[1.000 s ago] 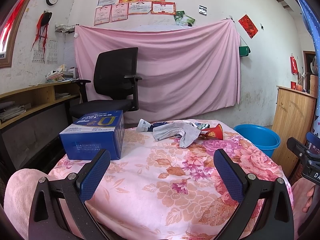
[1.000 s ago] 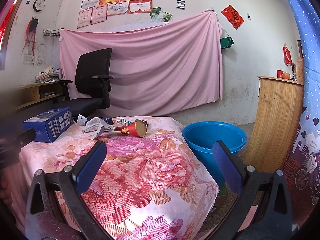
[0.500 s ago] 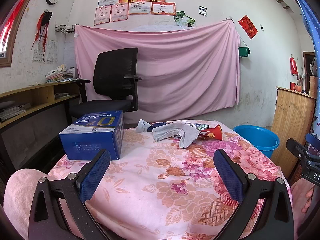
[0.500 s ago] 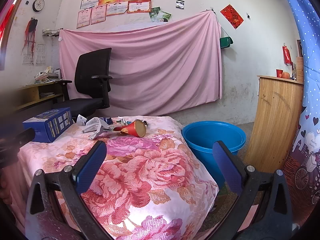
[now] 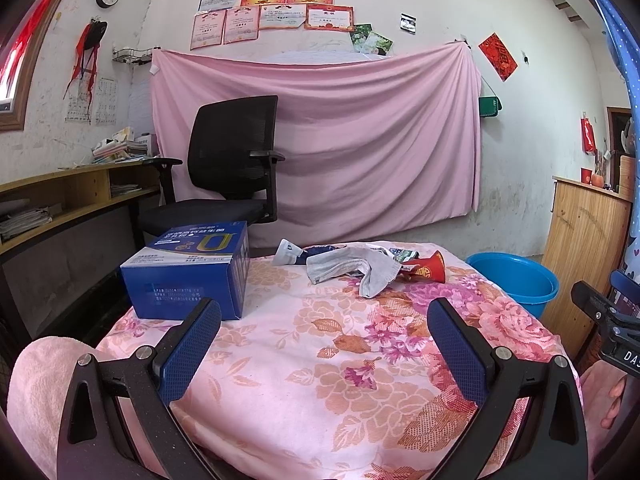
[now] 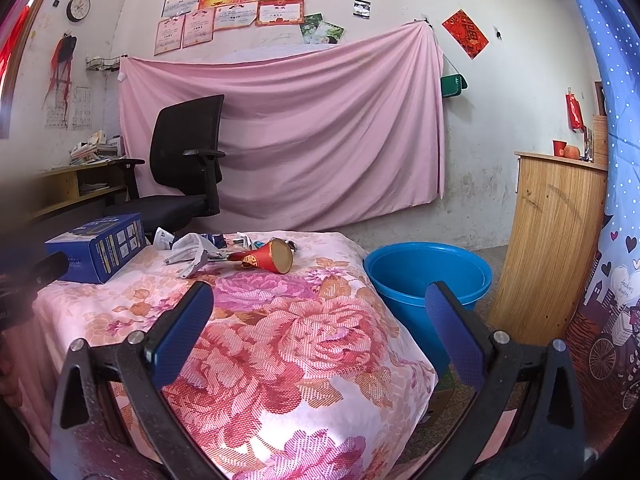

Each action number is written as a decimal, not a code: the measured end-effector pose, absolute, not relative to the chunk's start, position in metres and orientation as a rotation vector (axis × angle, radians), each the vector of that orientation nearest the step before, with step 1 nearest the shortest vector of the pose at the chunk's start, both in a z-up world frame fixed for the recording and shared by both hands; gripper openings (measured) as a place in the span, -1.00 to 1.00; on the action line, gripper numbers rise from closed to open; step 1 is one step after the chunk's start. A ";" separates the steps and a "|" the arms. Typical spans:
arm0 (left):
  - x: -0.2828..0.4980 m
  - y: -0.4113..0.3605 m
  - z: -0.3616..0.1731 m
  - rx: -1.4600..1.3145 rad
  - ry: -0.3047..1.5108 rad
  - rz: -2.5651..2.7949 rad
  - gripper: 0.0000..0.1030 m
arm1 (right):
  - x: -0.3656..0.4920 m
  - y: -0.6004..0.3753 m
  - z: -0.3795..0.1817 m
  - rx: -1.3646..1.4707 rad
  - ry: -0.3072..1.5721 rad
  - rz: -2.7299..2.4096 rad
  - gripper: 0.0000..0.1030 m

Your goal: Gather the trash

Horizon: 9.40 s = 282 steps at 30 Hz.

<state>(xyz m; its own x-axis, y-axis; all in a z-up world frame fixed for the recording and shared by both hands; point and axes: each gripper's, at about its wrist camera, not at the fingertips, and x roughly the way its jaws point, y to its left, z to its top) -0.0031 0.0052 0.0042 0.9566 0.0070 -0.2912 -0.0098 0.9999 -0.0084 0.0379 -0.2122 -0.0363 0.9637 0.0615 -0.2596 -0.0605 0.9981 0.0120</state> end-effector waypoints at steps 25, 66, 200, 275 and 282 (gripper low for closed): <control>-0.003 0.005 0.004 -0.009 0.297 0.008 0.96 | 0.038 -0.212 -0.036 0.005 0.263 0.062 1.00; 0.066 0.009 0.040 -0.015 0.333 -0.052 0.96 | 0.094 -0.225 0.017 0.020 0.191 0.089 1.00; 0.209 -0.013 0.016 -0.008 0.165 -0.021 0.96 | 0.233 -0.203 0.017 0.038 0.008 0.236 1.00; 0.259 -0.038 -0.029 -0.097 0.505 -0.335 -0.63 | 0.281 -0.218 -0.037 0.121 0.452 0.427 -0.26; 0.230 -0.078 0.013 -0.014 0.242 -0.352 -0.63 | 0.235 -0.248 -0.004 0.084 0.131 0.287 -0.26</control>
